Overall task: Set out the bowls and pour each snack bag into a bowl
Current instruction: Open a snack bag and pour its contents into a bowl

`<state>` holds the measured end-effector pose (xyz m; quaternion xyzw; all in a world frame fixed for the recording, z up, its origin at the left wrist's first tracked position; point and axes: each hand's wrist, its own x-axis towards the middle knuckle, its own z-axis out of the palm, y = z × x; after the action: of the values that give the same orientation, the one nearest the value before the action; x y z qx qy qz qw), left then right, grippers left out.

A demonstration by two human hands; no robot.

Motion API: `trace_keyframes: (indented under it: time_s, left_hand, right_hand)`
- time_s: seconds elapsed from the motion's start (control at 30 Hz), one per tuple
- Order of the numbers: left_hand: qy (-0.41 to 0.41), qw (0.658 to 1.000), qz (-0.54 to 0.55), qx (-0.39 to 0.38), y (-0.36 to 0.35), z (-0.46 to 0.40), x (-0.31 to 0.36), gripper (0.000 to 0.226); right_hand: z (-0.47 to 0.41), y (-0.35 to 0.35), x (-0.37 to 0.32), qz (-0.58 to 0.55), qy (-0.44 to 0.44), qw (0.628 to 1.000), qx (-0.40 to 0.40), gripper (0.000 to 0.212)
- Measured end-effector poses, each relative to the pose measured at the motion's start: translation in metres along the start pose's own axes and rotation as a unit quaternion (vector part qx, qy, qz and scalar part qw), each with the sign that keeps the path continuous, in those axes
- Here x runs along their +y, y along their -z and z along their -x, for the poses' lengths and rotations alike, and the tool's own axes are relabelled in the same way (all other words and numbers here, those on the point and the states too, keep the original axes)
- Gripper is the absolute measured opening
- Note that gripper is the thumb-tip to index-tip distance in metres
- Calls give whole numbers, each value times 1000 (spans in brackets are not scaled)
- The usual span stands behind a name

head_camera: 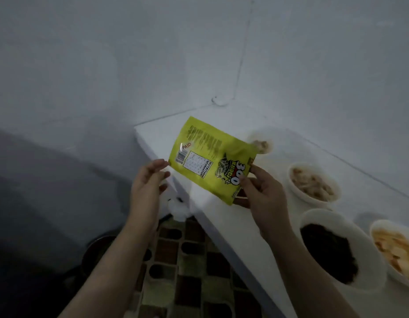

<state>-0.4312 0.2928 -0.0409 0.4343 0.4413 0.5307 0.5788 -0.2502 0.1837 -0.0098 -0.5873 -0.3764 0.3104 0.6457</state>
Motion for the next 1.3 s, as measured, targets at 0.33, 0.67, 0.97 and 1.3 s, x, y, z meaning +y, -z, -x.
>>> trace_keyframes:
  time_s: [0.33,0.67,0.97,1.3]
  left_hand:
    - [124,970,-87,189,219,-14,-29,20]
    - [202,943,-68,256,333,-75,-98,24]
    - [219,930,-24,294,389,-113,-248,25]
    - [220,928,-39,298,424,-128,-326,24]
  right_hand:
    - [-10,-187,101,91,-156,969,-170,21]
    - [-27,-334,245,179,-260,928,-200,20]
    - [-35,-418,490,235,-338,881,-232,20]
    - [-21,-451,616,281,-320,873,-238,43]
